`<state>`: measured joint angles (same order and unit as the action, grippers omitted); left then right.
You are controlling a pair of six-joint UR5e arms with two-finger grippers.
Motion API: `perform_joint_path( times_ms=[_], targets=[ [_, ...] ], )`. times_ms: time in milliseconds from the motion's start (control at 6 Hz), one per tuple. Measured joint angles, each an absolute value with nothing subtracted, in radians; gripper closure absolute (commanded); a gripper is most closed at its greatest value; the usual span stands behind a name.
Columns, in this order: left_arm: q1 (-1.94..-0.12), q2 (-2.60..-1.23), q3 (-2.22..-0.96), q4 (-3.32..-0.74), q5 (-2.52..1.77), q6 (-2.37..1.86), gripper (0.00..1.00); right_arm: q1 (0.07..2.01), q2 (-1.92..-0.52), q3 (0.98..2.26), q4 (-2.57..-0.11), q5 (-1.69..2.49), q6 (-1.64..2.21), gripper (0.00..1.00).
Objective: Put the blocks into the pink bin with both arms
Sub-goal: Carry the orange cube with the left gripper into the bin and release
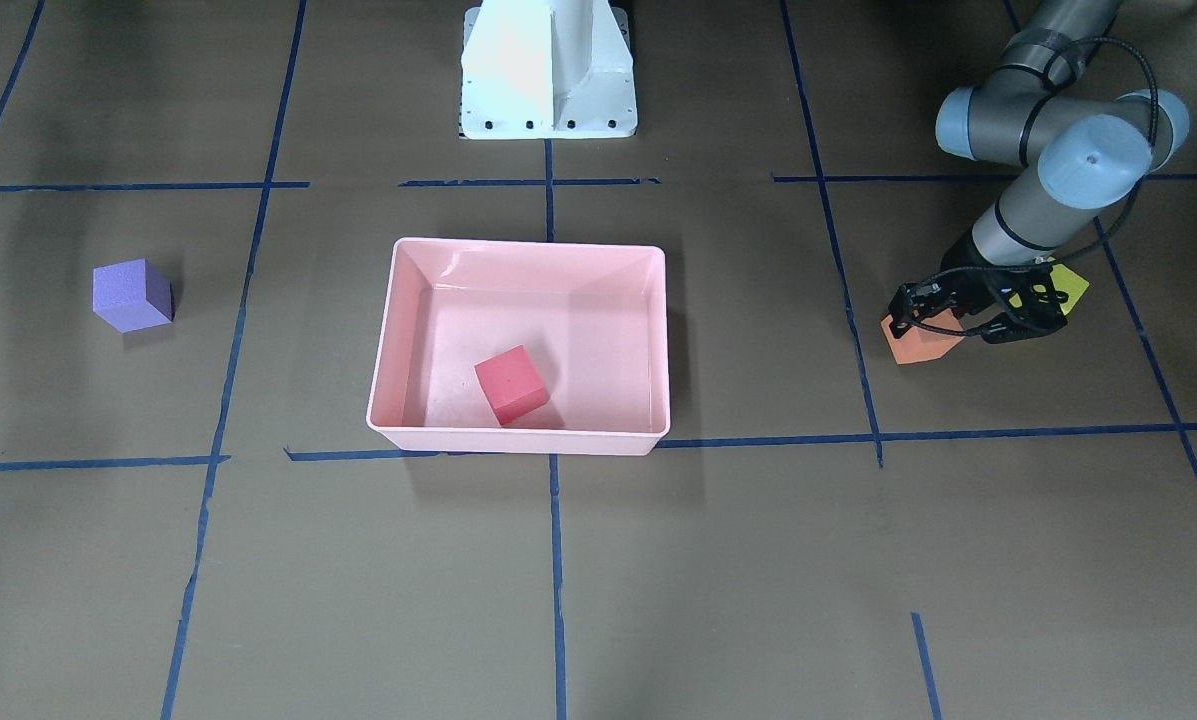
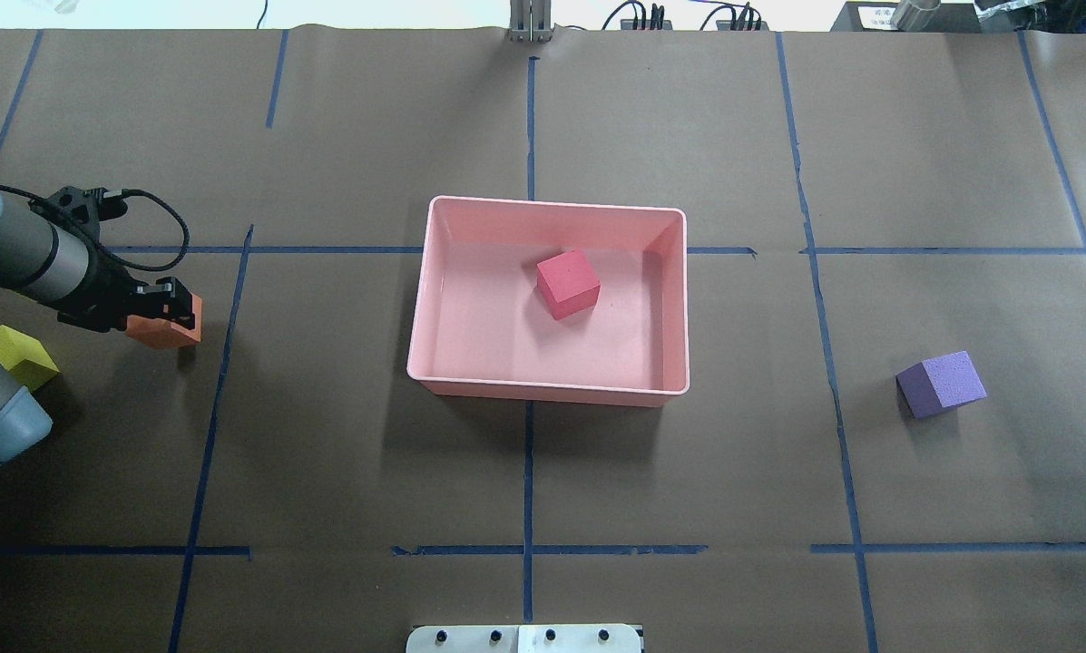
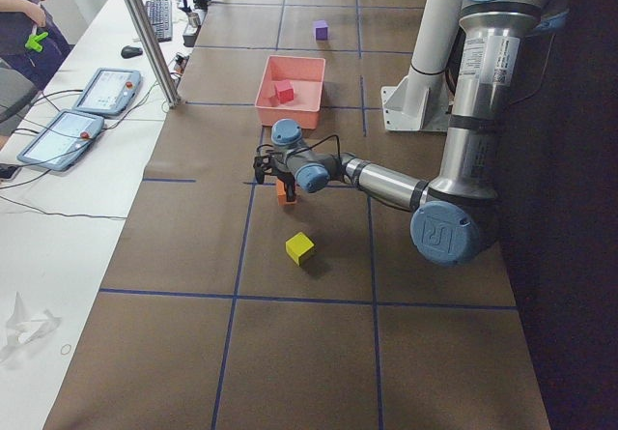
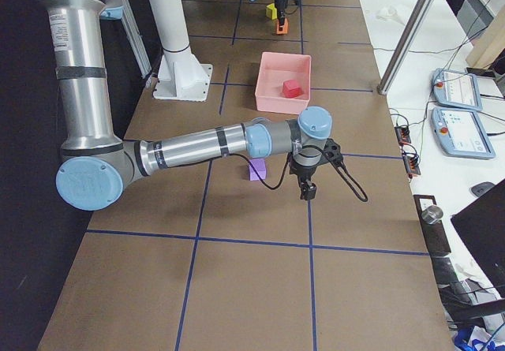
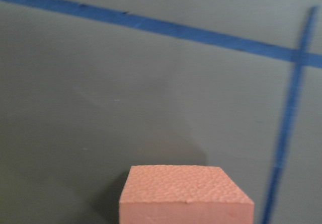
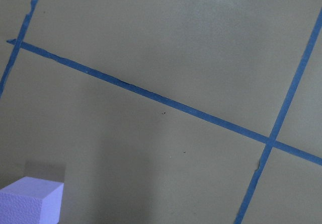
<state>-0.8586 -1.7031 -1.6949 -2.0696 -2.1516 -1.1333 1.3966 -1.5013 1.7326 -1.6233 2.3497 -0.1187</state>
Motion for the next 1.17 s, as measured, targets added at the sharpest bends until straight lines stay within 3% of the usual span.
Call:
perform_joint_path(
  times_ms=[667, 833, 1167],
  targets=[
    [-0.816, -2.166, -1.751, -1.627, -2.144, -1.160, 0.44, 1.396, -1.543, 1.748, -1.593, 2.352, -0.110, 0.00],
    [-0.759, -2.273, -1.720, -1.589, -2.124, -1.218, 0.02, 1.395, -1.543, 1.756, -1.592, 2.352, -0.099, 0.00],
    [-0.672, -2.372, -1.671, -1.572, -2.059, -1.289, 0.00, 1.374, -1.544, 1.775, -1.577, 2.352, -0.057, 0.00]
  ],
)
